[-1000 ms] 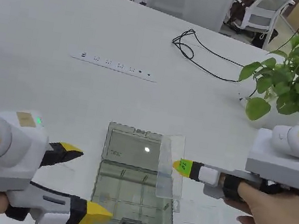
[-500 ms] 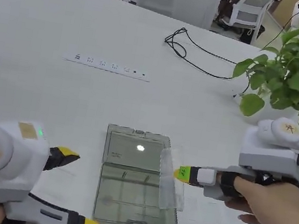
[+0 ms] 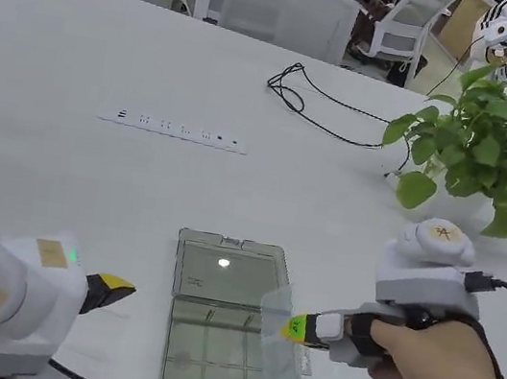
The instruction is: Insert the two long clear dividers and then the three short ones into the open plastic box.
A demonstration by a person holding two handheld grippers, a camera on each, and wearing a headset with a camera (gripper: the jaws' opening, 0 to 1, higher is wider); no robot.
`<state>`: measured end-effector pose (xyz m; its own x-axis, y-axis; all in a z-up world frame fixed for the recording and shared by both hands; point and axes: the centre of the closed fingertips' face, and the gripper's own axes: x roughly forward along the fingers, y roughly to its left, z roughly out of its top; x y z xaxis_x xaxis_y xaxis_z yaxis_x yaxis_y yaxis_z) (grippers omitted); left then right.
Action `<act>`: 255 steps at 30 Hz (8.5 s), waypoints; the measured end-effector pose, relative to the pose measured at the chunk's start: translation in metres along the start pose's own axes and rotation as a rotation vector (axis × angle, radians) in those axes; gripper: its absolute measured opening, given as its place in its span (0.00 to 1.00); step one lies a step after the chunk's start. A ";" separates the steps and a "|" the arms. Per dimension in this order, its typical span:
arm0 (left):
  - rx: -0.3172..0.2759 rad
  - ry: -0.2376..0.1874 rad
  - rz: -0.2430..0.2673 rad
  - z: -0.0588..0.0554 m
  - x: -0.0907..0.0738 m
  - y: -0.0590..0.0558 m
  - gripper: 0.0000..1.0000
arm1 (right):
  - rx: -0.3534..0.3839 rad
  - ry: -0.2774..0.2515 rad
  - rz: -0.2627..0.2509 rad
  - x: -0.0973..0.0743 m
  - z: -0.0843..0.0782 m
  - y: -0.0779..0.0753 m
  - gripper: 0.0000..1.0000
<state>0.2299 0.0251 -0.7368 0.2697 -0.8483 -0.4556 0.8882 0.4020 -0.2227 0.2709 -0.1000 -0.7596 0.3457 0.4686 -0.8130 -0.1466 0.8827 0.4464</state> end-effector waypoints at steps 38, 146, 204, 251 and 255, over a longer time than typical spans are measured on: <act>-0.031 -0.023 -0.033 0.000 0.006 0.002 0.98 | 0.055 0.077 -0.057 0.030 -0.009 -0.019 0.06; -0.248 0.066 0.326 -0.021 -0.024 0.031 0.86 | -0.438 -0.134 0.331 -0.033 0.006 0.009 0.51; -0.379 0.599 0.630 -0.120 -0.016 0.077 0.40 | -0.874 -0.277 0.394 -0.058 -0.019 -0.041 0.69; -0.429 0.601 0.557 -0.120 -0.019 0.078 0.30 | -0.862 -0.287 0.386 -0.057 -0.024 -0.027 0.68; -0.434 0.579 0.551 -0.119 -0.018 0.076 0.30 | -0.863 -0.288 0.385 -0.059 -0.024 -0.021 0.68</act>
<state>0.2481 0.1123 -0.8481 0.2817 -0.2388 -0.9293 0.4390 0.8933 -0.0964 0.2310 -0.1457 -0.7302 0.3283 0.8036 -0.4964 -0.8824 0.4485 0.1425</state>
